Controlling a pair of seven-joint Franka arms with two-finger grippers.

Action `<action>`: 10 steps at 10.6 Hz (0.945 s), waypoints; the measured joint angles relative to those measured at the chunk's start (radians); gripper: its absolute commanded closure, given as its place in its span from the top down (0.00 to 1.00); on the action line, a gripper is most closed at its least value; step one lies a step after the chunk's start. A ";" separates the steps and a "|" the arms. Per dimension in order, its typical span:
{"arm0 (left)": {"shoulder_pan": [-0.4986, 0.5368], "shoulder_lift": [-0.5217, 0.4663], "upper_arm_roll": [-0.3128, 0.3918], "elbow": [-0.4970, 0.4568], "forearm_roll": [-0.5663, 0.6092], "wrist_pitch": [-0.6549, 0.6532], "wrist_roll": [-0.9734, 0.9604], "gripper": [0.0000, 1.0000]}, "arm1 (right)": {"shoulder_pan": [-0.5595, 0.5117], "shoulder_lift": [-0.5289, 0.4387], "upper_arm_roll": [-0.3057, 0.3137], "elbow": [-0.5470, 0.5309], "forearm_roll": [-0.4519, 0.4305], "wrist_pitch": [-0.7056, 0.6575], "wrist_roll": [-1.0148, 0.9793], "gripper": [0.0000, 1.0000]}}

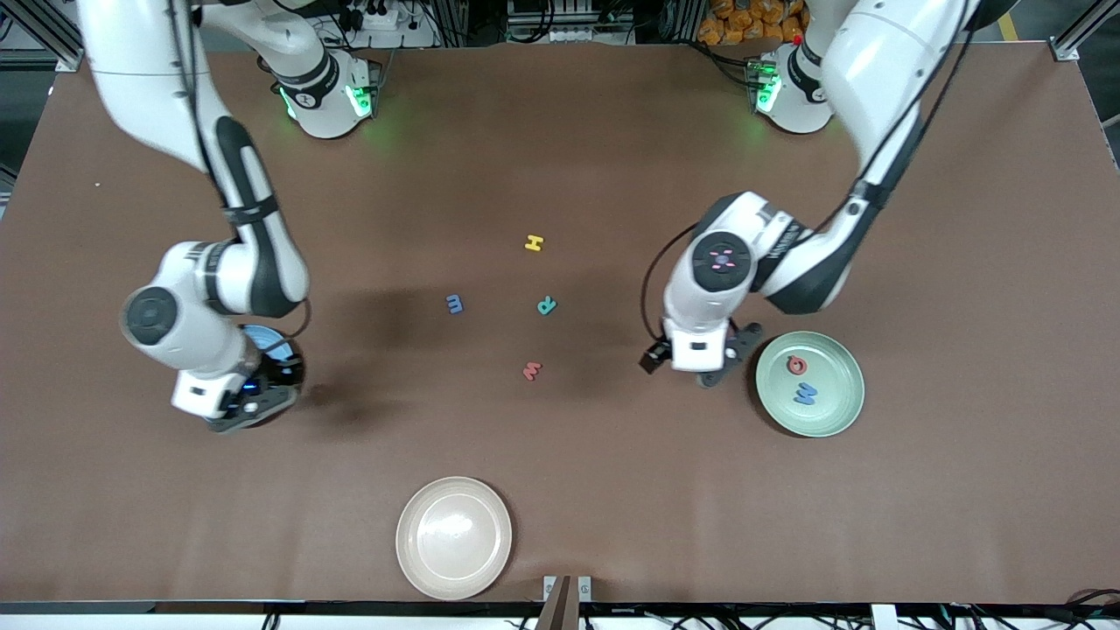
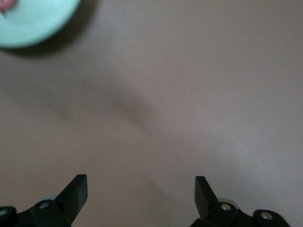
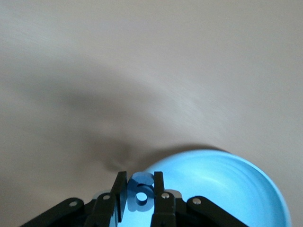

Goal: Sort upper and lower case letters into plates
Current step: 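Carry the 6 to the blue plate while the left gripper reaches the R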

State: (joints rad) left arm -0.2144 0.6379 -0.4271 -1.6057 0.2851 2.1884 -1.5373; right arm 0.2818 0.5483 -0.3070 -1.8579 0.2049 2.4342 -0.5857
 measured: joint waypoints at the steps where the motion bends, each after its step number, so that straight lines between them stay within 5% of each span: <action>1: -0.028 0.029 0.001 0.031 0.000 0.000 -0.044 1.00 | -0.034 0.000 -0.004 0.000 0.000 -0.002 -0.022 0.36; 2: -0.053 0.054 0.002 0.057 0.000 0.000 -0.079 1.00 | -0.064 0.000 -0.008 -0.001 0.000 -0.005 -0.035 0.89; 3: -0.076 0.073 0.003 0.074 0.000 0.000 -0.102 1.00 | -0.092 0.000 -0.009 -0.003 0.000 -0.013 -0.039 1.00; 10: -0.303 0.152 0.090 0.101 0.000 0.029 -0.121 1.00 | -0.107 0.000 0.002 -0.001 0.001 -0.077 -0.041 1.00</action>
State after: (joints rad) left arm -0.5170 0.7897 -0.3368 -1.5048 0.2851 2.2170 -1.6579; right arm 0.1750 0.5480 -0.3046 -1.8594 0.2054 2.3571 -0.6267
